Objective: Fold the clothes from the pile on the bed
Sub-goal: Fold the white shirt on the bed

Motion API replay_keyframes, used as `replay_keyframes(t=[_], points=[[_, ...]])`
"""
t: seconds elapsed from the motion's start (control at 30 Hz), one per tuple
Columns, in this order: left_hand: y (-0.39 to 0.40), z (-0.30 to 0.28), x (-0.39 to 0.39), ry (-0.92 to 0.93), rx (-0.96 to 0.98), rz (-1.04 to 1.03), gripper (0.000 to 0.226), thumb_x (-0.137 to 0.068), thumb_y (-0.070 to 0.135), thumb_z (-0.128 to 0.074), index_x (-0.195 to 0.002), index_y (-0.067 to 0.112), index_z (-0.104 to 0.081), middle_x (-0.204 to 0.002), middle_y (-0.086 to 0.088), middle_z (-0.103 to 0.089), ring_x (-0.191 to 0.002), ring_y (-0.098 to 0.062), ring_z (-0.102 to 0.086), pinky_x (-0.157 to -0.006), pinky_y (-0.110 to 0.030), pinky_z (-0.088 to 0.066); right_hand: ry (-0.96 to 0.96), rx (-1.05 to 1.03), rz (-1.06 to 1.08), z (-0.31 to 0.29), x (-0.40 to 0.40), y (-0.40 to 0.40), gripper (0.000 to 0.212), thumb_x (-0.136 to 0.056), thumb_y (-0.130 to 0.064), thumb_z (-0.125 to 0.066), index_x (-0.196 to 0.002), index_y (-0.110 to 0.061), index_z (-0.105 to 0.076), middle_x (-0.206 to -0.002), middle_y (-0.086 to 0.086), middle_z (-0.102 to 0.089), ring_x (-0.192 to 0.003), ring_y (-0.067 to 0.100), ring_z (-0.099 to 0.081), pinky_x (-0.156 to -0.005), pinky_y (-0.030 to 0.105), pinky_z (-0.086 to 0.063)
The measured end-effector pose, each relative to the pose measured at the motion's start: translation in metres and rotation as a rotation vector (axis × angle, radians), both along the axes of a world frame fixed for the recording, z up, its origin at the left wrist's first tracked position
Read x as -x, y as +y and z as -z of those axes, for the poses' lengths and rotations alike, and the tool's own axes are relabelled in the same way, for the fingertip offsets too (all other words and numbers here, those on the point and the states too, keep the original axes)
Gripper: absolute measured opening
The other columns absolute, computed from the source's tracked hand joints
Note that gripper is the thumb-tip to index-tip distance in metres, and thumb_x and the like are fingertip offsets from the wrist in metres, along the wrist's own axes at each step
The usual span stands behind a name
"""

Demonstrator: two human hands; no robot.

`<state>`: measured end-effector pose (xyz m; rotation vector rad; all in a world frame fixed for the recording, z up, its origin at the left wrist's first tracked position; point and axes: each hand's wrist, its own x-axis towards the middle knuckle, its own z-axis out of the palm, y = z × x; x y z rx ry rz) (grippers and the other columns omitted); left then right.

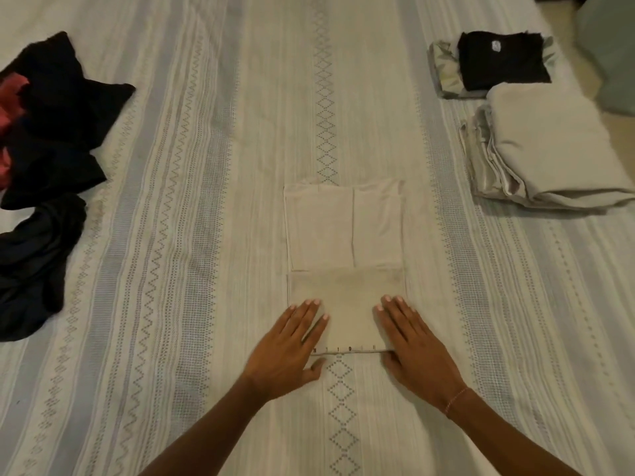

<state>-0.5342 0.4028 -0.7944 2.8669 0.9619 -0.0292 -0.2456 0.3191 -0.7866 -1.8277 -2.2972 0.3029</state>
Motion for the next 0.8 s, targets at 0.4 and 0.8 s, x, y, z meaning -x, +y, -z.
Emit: replay_keyframes(t=[0.4, 0.8], points=[[0.051, -0.075, 0.003, -0.479, 0.42, -0.401, 0.043, -0.099, 0.039, -0.043, -0.125, 0.012, -0.065, -0.114, -0.005, -0.071, -0.1, -0.016, -0.068, -0.088, -0.034, -0.057, 0.614, 0.041, 0.292, -0.088, -0.021, 0.059, 0.02, -0.092, -0.008, -0.068, -0.107, -0.02, -0.073, -0.101, -0.014, -0.074, -0.094, 0.001, -0.068, -0.085, 0.018, -0.053], [0.196, -0.086, -0.079, -0.953, 0.482, -0.948, 0.039, -0.104, 0.042, -0.042, -0.074, 0.018, -0.044, -0.064, 0.005, -0.047, -0.056, -0.002, -0.04, -0.052, -0.018, -0.034, 0.922, -0.043, 0.715, -0.097, -0.025, 0.218, 0.01, -0.097, -0.042, -0.06, -0.098, -0.032, -0.058, -0.077, 0.009, -0.07, -0.069, 0.021, -0.063, -0.061, 0.026, -0.051]])
